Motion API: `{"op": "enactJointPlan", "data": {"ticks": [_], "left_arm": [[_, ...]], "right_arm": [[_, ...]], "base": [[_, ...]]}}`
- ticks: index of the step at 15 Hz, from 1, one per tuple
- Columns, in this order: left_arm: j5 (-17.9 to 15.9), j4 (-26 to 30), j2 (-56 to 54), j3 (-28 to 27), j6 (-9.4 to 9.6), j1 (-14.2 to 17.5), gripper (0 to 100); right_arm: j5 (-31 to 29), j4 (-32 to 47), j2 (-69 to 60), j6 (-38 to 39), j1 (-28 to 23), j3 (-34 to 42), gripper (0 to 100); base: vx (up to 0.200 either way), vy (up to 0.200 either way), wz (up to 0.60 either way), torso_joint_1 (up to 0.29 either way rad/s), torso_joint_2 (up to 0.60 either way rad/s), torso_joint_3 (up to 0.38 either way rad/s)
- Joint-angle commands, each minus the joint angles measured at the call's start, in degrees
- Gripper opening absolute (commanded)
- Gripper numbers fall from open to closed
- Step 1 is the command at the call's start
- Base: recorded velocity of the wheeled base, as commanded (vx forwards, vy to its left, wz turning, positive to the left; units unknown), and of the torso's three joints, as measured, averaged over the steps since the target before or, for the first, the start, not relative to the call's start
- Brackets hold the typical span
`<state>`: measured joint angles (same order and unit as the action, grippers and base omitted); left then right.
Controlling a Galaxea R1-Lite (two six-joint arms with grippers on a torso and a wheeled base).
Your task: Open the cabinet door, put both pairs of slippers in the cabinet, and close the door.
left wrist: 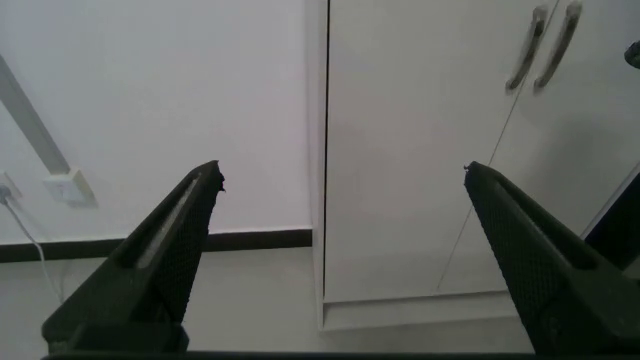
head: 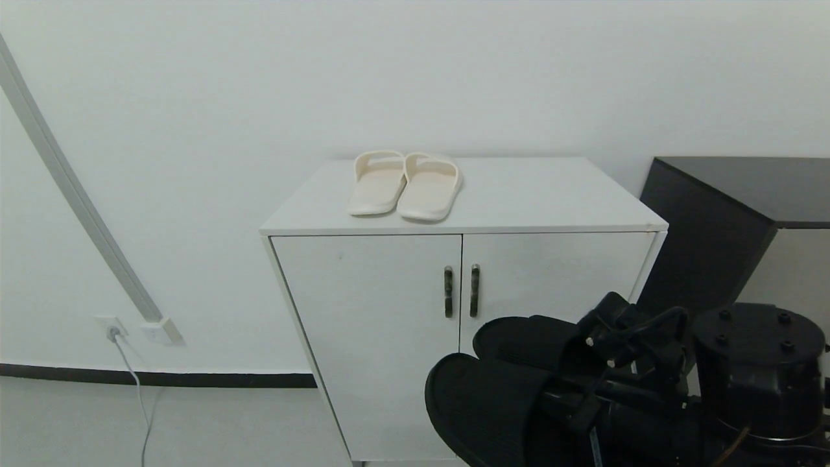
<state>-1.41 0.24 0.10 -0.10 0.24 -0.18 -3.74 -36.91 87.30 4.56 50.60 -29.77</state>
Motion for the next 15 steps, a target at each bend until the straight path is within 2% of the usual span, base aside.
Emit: {"op": "enactJointPlan", "data": {"ticks": [1, 9, 15], "left_arm": [[0.0, 0.0, 0.1, 0.0, 0.02, 0.0, 100], [0.0, 0.1, 0.5, 0.0, 0.11, -0.1, 100], [0.0, 0.1, 3.1, 0.0, 0.02, -1.3, 100]], "right_arm": [[0.1, 0.0, 0.2, -0.1, 0.3, 0.2, 0], [0.2, -0.1, 0.6, -0.1, 0.3, 1.1, 0], [0.1, -0.1, 0.4, -0.1, 0.3, 2.0, 0]], "base": [[0.000, 0.000, 0.00, -0.163, 0.51, 0.330], [0.000, 0.000, 0.00, -0.137, 0.48, 0.332], [0.000, 0.000, 0.00, -0.054, 0.44, 0.379]]}}
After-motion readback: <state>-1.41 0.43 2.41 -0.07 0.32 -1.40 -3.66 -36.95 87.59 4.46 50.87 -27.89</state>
